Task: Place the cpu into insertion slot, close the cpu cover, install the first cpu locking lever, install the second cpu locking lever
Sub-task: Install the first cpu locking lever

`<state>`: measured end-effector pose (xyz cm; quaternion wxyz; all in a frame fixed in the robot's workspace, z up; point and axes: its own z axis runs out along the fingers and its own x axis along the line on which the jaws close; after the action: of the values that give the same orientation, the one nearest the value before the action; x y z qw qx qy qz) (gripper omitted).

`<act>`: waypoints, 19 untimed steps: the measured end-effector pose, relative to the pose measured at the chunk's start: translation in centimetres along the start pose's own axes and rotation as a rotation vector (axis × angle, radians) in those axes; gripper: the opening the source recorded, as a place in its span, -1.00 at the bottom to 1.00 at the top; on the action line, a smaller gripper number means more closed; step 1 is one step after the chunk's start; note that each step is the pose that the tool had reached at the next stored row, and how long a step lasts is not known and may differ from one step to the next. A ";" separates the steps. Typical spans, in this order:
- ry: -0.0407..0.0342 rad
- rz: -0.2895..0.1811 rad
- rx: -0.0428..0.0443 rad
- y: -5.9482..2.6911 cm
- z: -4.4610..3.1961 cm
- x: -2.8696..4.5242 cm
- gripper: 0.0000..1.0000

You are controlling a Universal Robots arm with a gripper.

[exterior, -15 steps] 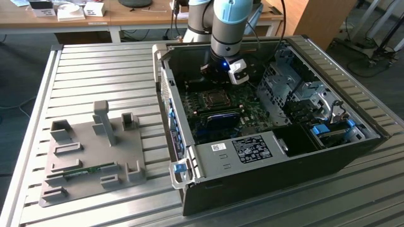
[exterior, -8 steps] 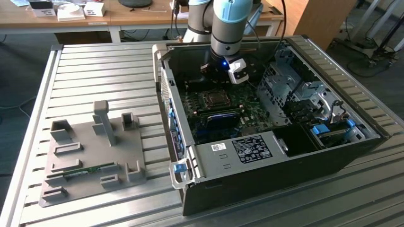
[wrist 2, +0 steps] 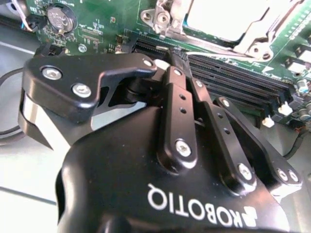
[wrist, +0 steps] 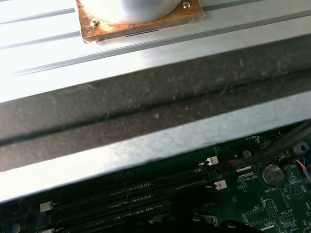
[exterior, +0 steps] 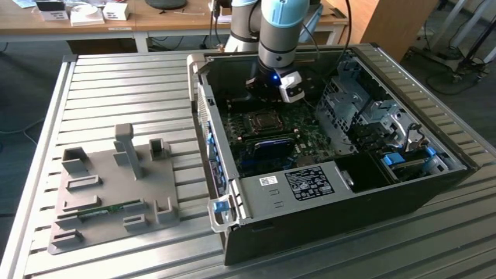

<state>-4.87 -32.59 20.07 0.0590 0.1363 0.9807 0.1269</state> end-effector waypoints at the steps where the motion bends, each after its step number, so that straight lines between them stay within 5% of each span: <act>1: -0.0004 0.002 -0.0001 0.02 0.00 0.04 -0.79; 19: -0.0145 0.014 -0.0027 -0.15 0.30 0.26 -0.79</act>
<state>-5.11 -32.58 19.72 0.0654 0.1440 0.9791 0.1277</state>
